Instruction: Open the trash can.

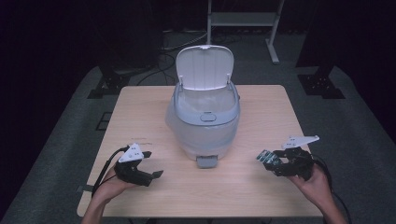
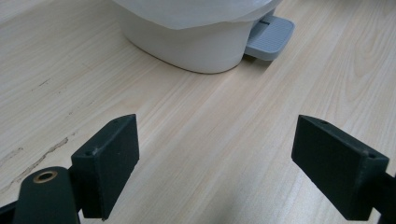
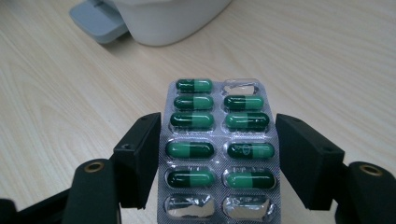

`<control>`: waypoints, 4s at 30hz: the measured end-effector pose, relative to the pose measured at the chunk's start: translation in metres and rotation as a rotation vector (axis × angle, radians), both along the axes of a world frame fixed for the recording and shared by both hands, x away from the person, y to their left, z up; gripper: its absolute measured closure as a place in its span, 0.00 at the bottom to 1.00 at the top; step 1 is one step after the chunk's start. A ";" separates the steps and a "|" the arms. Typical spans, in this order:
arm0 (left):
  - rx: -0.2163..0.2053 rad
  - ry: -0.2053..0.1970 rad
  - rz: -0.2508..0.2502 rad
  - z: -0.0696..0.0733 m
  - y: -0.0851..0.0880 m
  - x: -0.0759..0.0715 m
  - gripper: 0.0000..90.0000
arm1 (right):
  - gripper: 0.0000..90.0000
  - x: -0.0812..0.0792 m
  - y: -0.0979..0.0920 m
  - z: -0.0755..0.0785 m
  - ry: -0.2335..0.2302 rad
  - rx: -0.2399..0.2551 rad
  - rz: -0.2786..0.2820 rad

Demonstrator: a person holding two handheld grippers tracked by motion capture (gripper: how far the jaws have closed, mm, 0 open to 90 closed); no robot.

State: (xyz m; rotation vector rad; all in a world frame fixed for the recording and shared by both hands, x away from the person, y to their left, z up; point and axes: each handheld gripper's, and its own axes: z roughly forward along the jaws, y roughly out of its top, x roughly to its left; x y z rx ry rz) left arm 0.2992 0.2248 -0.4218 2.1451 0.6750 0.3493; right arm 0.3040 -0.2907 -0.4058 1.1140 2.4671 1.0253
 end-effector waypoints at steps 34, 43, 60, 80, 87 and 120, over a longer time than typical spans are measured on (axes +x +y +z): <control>-0.004 0.009 0.011 -0.002 0.002 0.001 0.13 | 0.36 0.018 0.012 0.095 -0.072 0.013 0.068; -0.003 0.003 0.011 0.001 0.000 0.002 0.12 | 0.36 0.023 0.017 0.110 -0.084 0.009 0.086; -0.004 0.004 0.015 0.002 0.002 0.002 0.12 | 0.36 0.032 0.028 0.140 -0.100 0.003 0.109; -0.010 -0.004 0.013 0.005 0.002 0.000 0.12 | 0.36 0.042 0.029 0.179 -0.119 0.046 0.102; -0.007 0.001 0.013 0.004 0.002 0.001 0.11 | 0.36 0.047 0.037 0.191 -0.118 0.054 0.121; -0.003 0.013 0.014 0.004 0.005 0.001 0.11 | 0.36 0.067 0.086 0.228 -0.101 0.054 0.206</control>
